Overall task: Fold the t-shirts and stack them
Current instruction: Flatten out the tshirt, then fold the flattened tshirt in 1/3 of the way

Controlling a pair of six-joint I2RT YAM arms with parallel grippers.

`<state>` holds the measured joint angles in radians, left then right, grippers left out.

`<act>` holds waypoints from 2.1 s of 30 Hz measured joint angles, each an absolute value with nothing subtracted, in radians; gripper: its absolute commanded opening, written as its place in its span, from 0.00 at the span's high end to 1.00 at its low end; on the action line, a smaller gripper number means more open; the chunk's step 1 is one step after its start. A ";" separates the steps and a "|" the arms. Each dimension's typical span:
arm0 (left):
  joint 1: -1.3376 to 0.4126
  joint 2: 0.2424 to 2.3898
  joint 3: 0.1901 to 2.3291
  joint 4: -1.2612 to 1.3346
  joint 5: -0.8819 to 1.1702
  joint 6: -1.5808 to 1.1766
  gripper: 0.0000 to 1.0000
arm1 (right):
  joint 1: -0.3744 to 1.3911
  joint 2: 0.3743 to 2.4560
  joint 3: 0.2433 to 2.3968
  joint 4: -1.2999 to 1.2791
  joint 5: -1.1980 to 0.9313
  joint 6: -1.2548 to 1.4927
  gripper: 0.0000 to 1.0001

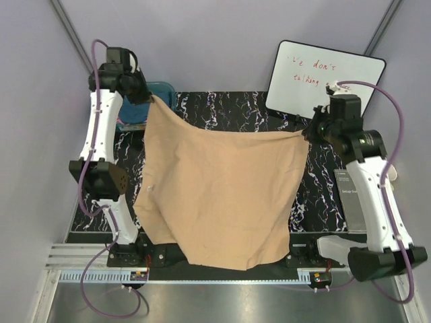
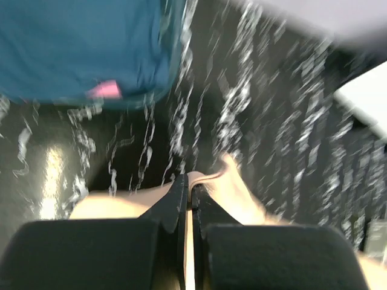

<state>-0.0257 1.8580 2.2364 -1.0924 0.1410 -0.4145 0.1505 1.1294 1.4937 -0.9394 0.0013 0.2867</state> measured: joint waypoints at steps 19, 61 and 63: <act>-0.090 2.078 2.114 -1.077 0.152 -0.315 1.00 | 0.149 1.784 1.715 -0.748 0.167 0.191 1.00; -0.072 1.764 1.405 -1.080 -0.155 -0.464 1.00 | 0.143 1.879 1.415 -0.962 0.225 0.282 1.00; -0.072 1.753 1.382 -1.081 -0.156 -0.465 1.00 | 0.143 1.898 1.415 -0.968 0.224 0.284 1.00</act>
